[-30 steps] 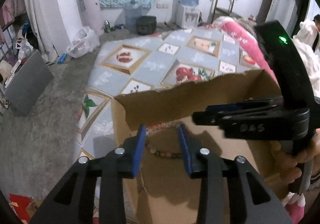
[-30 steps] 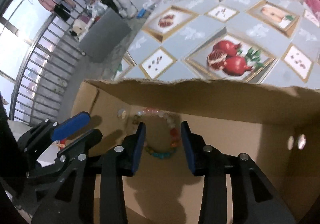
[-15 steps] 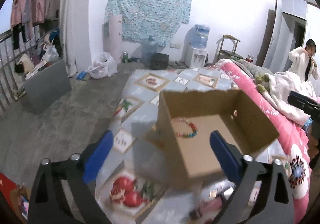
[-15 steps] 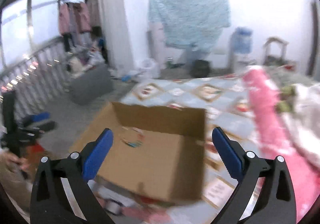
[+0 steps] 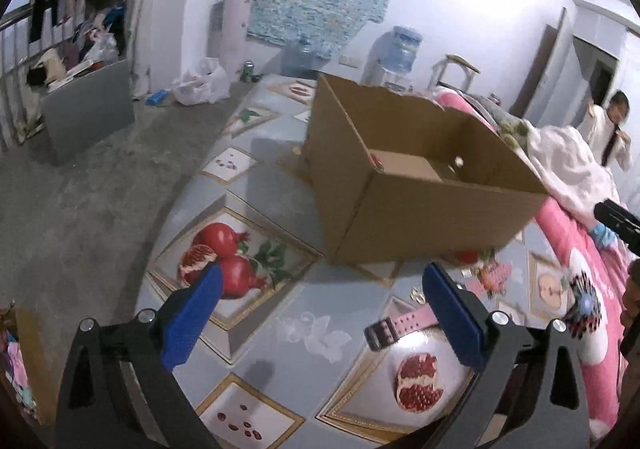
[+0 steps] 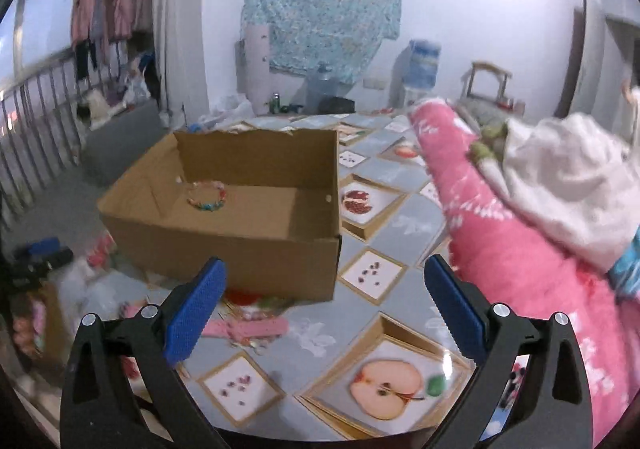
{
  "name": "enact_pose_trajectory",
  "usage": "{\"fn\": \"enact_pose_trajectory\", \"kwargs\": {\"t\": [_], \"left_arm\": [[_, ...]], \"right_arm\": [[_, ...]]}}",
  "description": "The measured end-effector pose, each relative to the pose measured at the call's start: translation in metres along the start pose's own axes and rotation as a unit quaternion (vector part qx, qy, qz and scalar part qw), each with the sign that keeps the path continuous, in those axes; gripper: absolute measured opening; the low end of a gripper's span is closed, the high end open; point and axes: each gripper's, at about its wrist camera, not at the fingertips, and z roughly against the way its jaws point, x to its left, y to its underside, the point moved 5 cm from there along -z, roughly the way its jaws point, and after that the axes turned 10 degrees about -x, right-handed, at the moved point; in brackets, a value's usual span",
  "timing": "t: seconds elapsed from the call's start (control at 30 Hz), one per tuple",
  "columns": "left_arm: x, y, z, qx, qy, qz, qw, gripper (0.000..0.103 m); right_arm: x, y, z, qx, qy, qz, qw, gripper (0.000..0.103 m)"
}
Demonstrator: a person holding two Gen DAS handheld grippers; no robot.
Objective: Organize jewelry
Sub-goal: 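Withdraw the right gripper from the box toward the watch, then grasp the pink-strapped black smartwatch by its strap with the right gripper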
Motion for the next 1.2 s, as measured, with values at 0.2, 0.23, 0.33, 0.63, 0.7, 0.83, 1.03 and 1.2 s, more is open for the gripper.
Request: {"fn": "enact_pose_trajectory", "kwargs": {"t": [0.2, 0.23, 0.33, 0.63, 0.7, 0.83, 1.03, 1.2], "left_arm": [[-0.025, 0.019, -0.004, 0.003, 0.05, -0.045, 0.9977, 0.097], [-0.03, 0.022, -0.006, 0.003, 0.05, -0.058, 0.9971, 0.098], [-0.042, 0.032, -0.011, 0.013, 0.054, -0.091, 0.9943, 0.097], [-0.067, 0.05, -0.026, 0.039, 0.086, -0.158, 0.9829, 0.068], [-0.072, 0.054, -0.03, 0.048, 0.097, -0.165, 0.9802, 0.061], [-0.08, 0.059, -0.037, 0.061, 0.114, -0.179, 0.9753, 0.05], [-0.086, 0.062, -0.047, 0.069, 0.118, -0.192, 0.9718, 0.047], [-0.095, 0.062, -0.055, 0.064, 0.098, -0.229, 0.9663, 0.047]], "right_arm": [[0.061, 0.034, -0.023, 0.062, -0.11, 0.05, 0.991, 0.094], [0.07, 0.038, -0.026, 0.067, -0.124, 0.062, 0.988, 0.094], [0.105, 0.052, -0.043, 0.092, -0.181, 0.129, 0.971, 0.079], [0.149, 0.071, -0.078, 0.141, -0.257, 0.24, 0.926, 0.07], [0.151, 0.072, -0.085, 0.153, -0.267, 0.252, 0.918, 0.065], [0.153, 0.077, -0.096, 0.184, -0.29, 0.255, 0.904, 0.053], [0.153, 0.076, -0.099, 0.196, -0.306, 0.25, 0.898, 0.045], [0.139, 0.069, -0.108, 0.219, -0.337, 0.197, 0.894, 0.04]]}}
